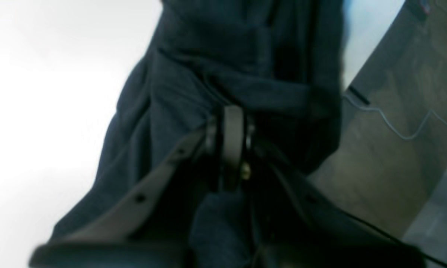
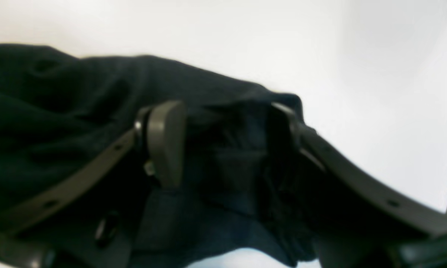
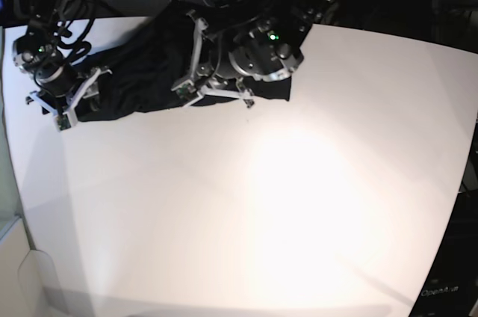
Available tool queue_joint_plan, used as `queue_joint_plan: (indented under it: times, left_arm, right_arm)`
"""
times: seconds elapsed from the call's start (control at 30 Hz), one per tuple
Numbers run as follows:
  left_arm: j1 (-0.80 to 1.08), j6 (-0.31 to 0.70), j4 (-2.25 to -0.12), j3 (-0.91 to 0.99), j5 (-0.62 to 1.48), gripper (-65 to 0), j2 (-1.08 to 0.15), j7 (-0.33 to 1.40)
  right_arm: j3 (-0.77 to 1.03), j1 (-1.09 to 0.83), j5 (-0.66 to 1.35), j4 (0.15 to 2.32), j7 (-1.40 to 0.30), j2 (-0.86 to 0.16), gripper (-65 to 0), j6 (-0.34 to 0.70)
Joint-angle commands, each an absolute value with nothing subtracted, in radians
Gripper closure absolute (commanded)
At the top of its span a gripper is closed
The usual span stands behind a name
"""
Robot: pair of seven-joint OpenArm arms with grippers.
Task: Fold the T-shirt properly
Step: 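Lay the held end onto the strip middle with the left gripper, then press the folded end down and release it with the left gripper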
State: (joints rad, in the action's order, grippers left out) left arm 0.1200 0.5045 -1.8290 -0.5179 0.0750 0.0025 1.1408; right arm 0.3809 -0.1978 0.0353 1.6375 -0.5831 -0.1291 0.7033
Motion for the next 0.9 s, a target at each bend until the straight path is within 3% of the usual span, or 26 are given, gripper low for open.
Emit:
queue_joint_plan:
  times: [0.0, 0.37, 0.87]
  left_arm:
    - [0.113, 0.509, -1.857, -0.521, 0.085, -1.6, 0.008, 1.125]
    - [0.124, 0.499, -1.943, -0.41, 0.084, -1.6, -0.048, 1.125]
    - [0.088, 0.498, -1.747, -0.394, 0.076, -1.6, 0.007, 1.125]
  right_arm:
    - [0.387, -0.193, 0.042, 1.655, -0.562, -0.142, -34.8, 0.698]
    - [0.387, -0.193, 0.042, 1.655, -0.562, -0.142, -34.8, 0.698]
    - [0.387, -0.193, 0.042, 1.655, -0.562, -0.142, -34.8, 0.698]
